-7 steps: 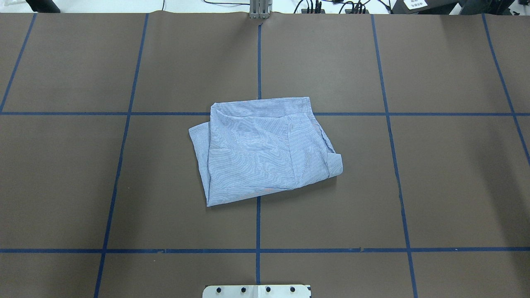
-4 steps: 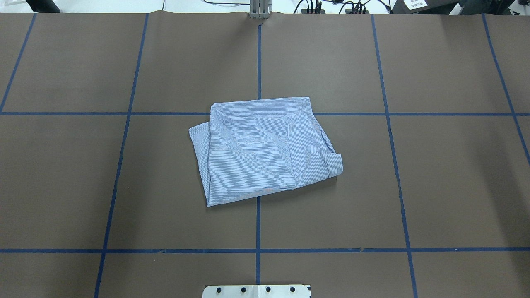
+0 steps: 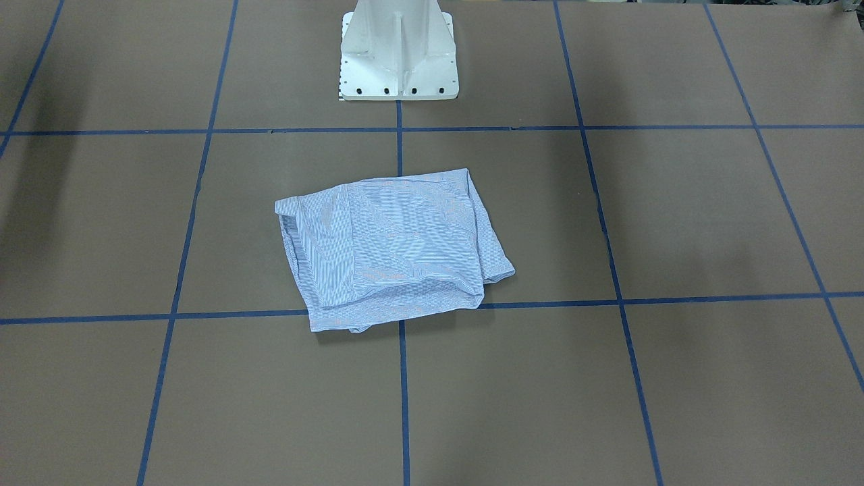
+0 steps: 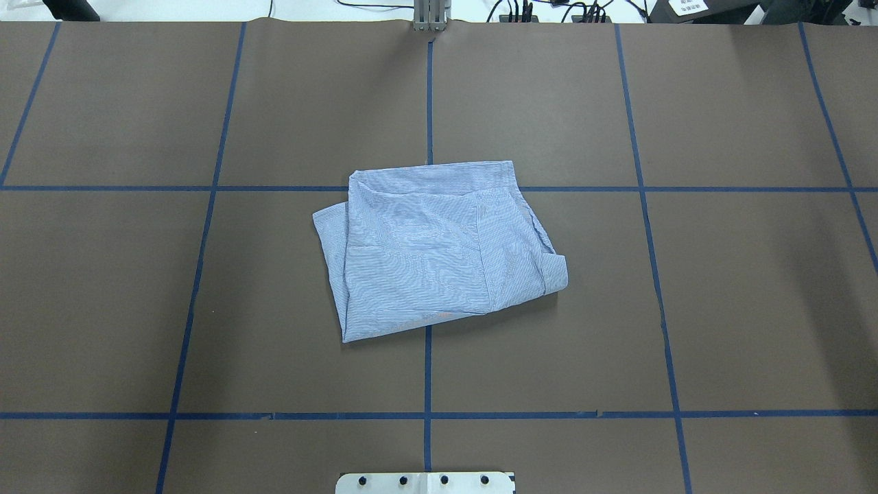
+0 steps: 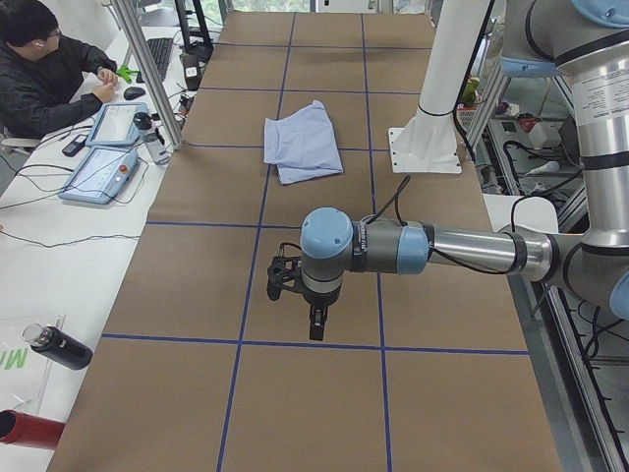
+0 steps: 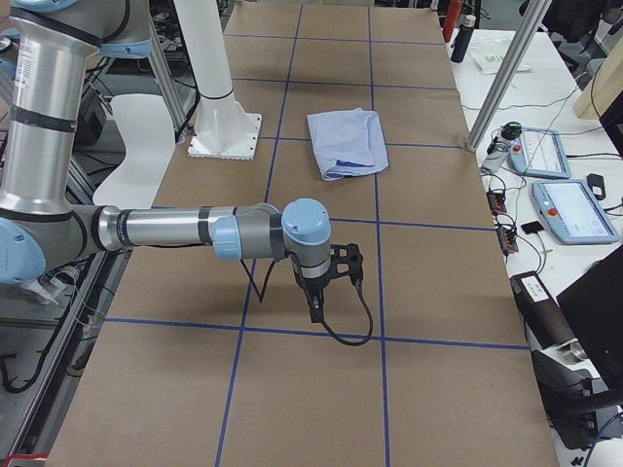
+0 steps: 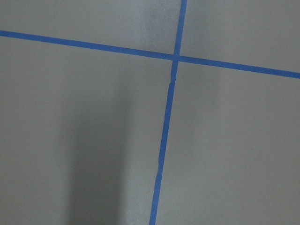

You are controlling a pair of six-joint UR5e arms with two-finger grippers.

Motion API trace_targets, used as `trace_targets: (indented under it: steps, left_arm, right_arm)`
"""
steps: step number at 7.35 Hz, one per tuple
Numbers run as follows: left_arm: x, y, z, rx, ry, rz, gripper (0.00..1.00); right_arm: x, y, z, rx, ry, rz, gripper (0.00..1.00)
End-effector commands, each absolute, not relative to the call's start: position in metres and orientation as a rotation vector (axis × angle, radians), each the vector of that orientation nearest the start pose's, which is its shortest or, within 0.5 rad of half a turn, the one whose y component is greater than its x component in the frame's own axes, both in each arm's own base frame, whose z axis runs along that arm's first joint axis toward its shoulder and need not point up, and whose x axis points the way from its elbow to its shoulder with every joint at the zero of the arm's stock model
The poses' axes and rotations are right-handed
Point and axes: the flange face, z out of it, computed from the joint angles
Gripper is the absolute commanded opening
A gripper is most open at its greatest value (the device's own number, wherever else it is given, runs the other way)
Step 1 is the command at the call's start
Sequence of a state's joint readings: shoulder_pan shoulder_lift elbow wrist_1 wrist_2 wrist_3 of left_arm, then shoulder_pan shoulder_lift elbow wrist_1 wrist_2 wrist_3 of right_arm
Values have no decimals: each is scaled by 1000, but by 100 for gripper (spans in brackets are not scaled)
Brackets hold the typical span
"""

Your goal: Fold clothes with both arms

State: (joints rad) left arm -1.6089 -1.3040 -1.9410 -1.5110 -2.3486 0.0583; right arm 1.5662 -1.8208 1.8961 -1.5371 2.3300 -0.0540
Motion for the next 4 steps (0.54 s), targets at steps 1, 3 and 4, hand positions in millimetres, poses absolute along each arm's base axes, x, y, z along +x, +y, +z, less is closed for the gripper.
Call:
trace_targets:
  steps: [1,3,4]
  left_arm:
    - [-79,-377,594,89,773,38,100]
    - [-78,-378,590,96,774,43,100]
    - [-78,-379,587,101,772,45,100]
  right_arm:
    - [63,-393,606,123,-756,-98,100]
    - [63,-392,608,123,-754,-104,100]
    - [63,-391,608,121,-754,-104,100]
